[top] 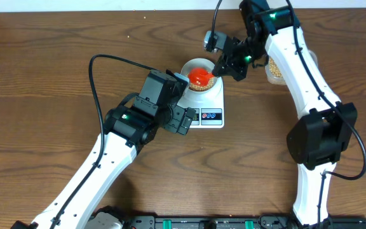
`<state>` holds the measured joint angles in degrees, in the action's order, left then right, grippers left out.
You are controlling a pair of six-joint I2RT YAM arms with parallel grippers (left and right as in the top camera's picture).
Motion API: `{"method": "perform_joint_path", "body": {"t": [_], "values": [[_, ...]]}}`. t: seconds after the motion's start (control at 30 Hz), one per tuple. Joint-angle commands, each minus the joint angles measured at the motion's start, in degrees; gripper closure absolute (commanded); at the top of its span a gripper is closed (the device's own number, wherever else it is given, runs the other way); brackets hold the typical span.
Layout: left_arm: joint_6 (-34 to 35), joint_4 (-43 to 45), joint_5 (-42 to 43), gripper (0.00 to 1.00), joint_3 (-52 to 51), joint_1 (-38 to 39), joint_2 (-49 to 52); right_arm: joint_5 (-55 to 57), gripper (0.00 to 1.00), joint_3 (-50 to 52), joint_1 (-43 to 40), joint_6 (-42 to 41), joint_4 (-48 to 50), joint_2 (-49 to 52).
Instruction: Scoop item into bowl and weigh 50g on scale
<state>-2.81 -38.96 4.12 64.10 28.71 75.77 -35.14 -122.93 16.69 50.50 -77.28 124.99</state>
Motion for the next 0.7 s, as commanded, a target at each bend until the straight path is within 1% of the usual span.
{"method": "perform_joint_path", "body": {"t": [0.0, 0.27, 0.67], "values": [[0.09, -0.07, -0.72, 0.02, -0.02, -0.20, 0.44, -6.71, 0.99, -1.29, -1.95, -0.94, -0.42, -1.79], [0.11, -0.07, -0.72, 0.02, -0.02, -0.20, 0.44, -9.88, 0.99, -1.29, -5.05, -3.45, -0.31, -1.79], [0.11, -0.07, -0.72, 0.02, -0.02, -0.20, 0.44, -8.48, 0.99, -1.29, -5.27, -3.76, 2.32, -1.79]]}}
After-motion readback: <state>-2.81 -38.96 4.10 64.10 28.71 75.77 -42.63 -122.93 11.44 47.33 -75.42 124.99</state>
